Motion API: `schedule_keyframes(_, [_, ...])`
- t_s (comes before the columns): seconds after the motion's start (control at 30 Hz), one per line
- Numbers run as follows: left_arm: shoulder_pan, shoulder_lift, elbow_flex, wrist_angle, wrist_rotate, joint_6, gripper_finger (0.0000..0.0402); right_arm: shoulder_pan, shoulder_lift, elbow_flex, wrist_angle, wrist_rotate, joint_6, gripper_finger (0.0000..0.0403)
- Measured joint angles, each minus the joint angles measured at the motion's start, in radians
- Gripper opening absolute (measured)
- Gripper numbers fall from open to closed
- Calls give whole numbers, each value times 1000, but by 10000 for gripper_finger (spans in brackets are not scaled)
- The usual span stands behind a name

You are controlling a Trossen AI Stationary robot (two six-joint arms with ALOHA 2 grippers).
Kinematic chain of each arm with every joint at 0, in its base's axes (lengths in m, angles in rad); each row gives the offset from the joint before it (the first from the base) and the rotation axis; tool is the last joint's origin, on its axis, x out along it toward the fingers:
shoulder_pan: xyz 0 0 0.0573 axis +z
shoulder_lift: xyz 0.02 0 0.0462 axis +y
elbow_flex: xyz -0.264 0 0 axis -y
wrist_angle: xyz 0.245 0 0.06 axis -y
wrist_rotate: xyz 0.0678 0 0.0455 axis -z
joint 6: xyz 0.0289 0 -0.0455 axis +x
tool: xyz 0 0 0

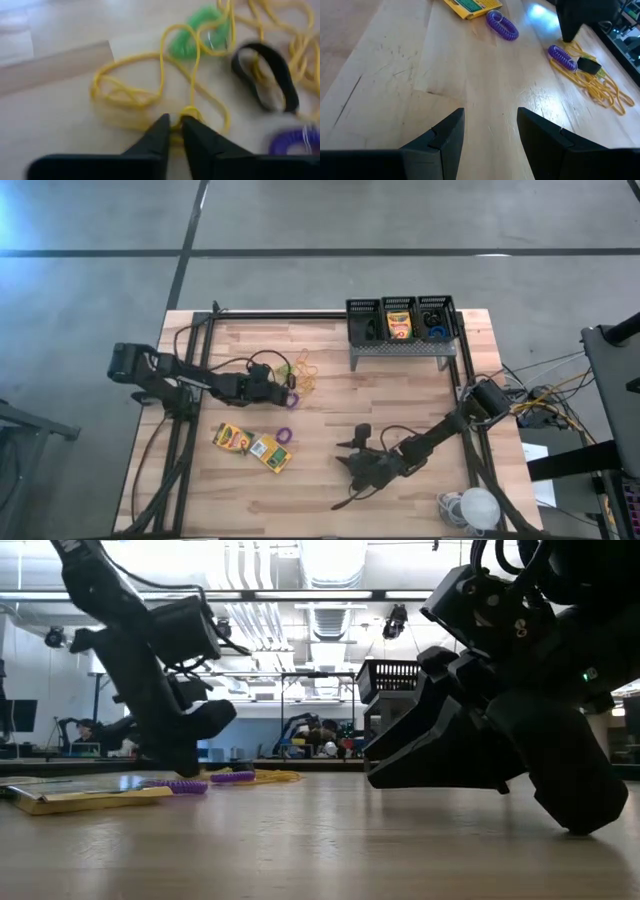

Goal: Pick & Place Office Desk Supplies
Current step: Put the yellow rubber band into the left black basket on the shelf

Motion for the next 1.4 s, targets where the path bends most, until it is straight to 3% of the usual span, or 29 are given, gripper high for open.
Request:
schedule_keyframes(0.1, [-19, -9, 31, -59, 0, 0, 9, 0, 0, 0, -4, 0, 15, 180])
schedule_keyframes(0.37, [-75, -62, 159, -271, -42, 8, 2, 2, -4, 1, -40, 1, 57, 180])
schedule_keyframes(0.73, [-203, -80, 310, -291, -74, 74, 1, 5, -82, -15, -156, -8, 41, 180])
schedule_keyframes(0.9, [-266, -80, 363, -228, -78, 95, 0, 4, -182, -68, -151, -11, 2, 180])
schedule_keyframes(1.03, [-306, -80, 365, -56, -68, 186, 0, -7, -309, -149, -54, -45, -29, 180])
schedule_keyframes(1.23, [-328, -80, 347, 194, -22, 335, 0, -96, -485, -276, 217, -231, -74, 180])
schedule_keyframes(1.4, [-330, -76, 346, 297, -20, 386, 0, -222, -562, -293, 239, -391, -72, 187])
